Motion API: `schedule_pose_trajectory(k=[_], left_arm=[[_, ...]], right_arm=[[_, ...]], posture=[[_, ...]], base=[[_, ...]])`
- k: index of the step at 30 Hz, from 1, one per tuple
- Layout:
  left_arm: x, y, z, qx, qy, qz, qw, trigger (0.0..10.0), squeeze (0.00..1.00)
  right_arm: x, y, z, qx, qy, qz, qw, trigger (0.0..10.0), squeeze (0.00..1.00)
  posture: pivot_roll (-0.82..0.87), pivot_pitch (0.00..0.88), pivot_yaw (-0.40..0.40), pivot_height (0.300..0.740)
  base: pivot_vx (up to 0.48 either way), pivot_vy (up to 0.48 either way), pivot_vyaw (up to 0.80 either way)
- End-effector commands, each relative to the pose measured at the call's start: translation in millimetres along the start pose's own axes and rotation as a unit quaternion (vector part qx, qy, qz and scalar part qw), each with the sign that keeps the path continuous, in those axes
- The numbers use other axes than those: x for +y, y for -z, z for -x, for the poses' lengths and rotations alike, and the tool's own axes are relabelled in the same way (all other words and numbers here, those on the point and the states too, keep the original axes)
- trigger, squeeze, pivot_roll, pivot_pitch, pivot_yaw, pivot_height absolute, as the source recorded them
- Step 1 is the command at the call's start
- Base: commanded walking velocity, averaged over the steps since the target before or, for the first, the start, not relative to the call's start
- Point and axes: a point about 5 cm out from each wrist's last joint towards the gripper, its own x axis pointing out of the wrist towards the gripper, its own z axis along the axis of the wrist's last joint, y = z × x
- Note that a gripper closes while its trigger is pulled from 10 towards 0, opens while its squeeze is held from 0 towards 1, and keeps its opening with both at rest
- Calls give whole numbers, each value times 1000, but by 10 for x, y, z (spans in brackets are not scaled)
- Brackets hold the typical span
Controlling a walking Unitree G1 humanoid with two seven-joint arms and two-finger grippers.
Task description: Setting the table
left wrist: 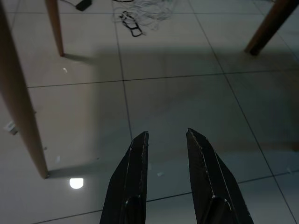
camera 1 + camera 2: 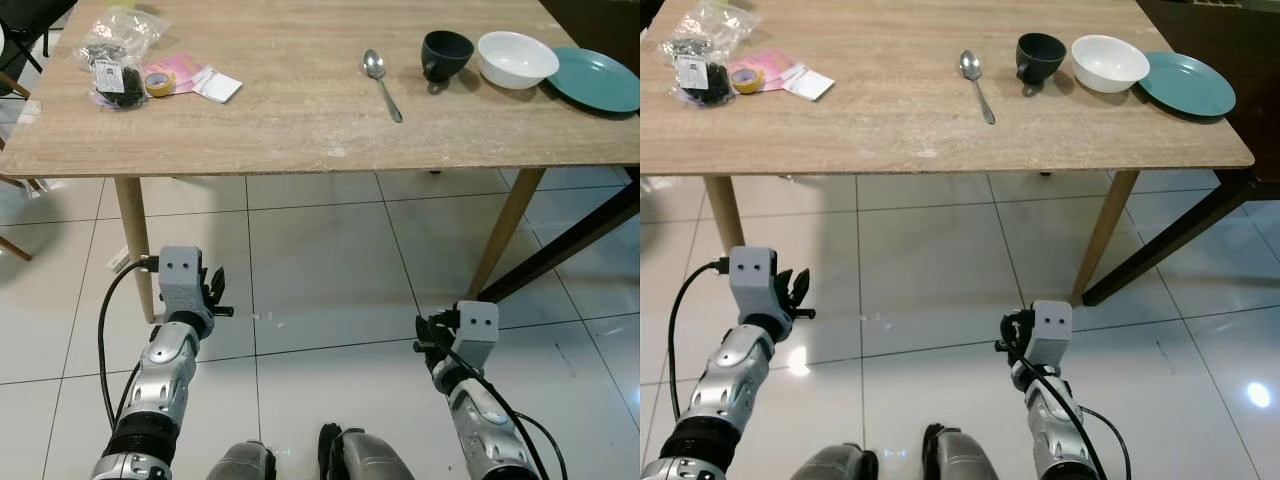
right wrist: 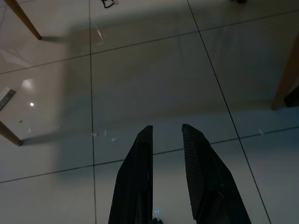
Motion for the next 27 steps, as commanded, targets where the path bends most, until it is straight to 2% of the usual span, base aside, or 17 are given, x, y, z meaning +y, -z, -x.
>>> schedule_pose_trajectory(k=[1, 18, 21, 24, 27], left_arm=[[-17, 76, 39, 16, 1, -1, 1000, 10000, 0], [-11, 136, 50, 33, -10, 17, 999, 10000, 0], [-33, 146, 51, 38, 0, 3, 999, 10000, 0], [-36, 152, 47, 39, -11, 30, 999, 10000, 0], [-29, 142, 41, 38, -15, 31, 999, 10000, 0]], right_arm=[[-66, 105, 67, 21, 14, -7, 1000, 10000, 0], [-27, 108, 47, 27, 6, -6, 1000, 10000, 0], [-26, 105, 44, 27, 5, -6, 1000, 10000, 0], [-29, 100, 42, 26, 5, -5, 1000, 10000, 0], [-33, 98, 44, 26, 4, -5, 1000, 10000, 0]], posture=[[65, 107, -17, 740], [68, 89, -23, 740], [68, 89, -23, 740], [64, 84, -23, 740], [64, 85, -24, 740]], base=[[0, 0, 0], [0, 0, 0], [0, -410, 0], [0, -320, 0], [0, 0, 0]])
